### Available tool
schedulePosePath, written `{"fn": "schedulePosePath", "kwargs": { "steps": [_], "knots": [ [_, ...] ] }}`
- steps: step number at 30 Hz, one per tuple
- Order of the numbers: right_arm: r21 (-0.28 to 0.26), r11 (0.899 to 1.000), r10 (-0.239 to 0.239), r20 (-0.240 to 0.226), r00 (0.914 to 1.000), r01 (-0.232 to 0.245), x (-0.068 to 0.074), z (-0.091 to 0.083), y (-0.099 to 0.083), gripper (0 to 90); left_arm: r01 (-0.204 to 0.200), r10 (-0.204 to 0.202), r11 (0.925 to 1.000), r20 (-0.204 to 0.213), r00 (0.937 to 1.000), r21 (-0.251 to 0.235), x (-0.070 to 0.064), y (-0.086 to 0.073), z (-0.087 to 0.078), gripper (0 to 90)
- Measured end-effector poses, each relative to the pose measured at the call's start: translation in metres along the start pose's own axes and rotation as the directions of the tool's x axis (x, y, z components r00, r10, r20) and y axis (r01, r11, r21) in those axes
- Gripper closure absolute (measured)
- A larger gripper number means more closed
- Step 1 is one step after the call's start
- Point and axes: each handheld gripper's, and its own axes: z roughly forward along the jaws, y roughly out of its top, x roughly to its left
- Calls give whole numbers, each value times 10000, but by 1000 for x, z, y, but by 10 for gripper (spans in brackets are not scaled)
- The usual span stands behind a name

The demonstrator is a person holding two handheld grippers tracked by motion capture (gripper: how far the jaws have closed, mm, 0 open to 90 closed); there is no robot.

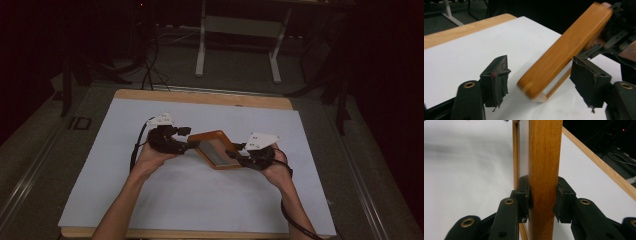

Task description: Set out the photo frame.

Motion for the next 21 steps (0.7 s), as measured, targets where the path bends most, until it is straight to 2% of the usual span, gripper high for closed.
{"fn": "schedulePosePath", "kwargs": {
  "steps": [3, 11, 18, 21],
  "knots": [
    [1, 10000, 43, 33, 10000, -43, 0, -1, -2, 684, 47, -48, 9999, 103, 9999, 120, 2, -8, 9, 288],
    [-128, 9997, 225, 117, 9997, -224, -1, -5, -9, 683, -58, 47, 9993, 292, 9996, 366, -1, -16, 33, 289],
    [-220, 9985, 509, 226, 9984, -504, -2, -9, -16, 681, -382, 375, 9979, 151, 9992, 524, -10, -19, 47, 404],
    [-123, 9981, 607, 338, 9976, -603, -3, -10, -18, 676, -468, 473, 9972, -64, 9989, 589, -15, -20, 51, 469]
  ]
}}
